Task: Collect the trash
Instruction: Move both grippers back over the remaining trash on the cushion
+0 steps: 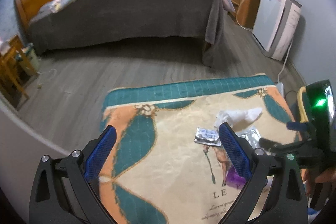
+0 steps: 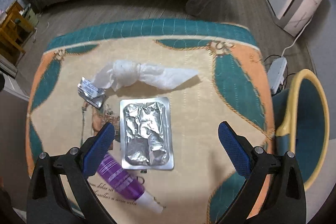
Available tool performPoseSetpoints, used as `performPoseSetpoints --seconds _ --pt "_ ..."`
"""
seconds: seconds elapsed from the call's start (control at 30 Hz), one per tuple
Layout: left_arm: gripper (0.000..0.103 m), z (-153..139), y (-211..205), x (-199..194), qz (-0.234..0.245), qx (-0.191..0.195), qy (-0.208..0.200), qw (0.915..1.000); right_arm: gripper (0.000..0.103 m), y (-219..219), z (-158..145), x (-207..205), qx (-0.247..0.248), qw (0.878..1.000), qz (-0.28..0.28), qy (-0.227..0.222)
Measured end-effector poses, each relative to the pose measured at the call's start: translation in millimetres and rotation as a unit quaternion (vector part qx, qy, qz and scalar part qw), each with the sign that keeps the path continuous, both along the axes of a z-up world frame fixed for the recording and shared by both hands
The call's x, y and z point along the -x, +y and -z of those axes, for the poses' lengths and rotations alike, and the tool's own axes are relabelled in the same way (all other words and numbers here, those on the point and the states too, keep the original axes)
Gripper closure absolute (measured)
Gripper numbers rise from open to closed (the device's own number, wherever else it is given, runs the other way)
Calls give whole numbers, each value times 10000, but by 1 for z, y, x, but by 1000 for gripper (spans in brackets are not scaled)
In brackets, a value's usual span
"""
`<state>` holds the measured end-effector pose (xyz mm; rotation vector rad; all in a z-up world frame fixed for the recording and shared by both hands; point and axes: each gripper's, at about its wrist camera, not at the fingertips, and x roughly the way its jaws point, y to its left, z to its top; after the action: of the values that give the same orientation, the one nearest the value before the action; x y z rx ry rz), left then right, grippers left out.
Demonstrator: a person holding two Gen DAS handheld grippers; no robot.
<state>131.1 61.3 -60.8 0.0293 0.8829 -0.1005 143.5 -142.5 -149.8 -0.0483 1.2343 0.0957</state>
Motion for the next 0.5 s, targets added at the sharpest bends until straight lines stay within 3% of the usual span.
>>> performPoseSetpoints --seconds 0.27,0.5 --pt "6 49 -4 -32 108 6 519 9986 6 12 29 -4 28 9994 -87 329" --pt "6 67 -19 -41 148 -172 612 9979 6 7 34 -5 26 9993 -28 381"
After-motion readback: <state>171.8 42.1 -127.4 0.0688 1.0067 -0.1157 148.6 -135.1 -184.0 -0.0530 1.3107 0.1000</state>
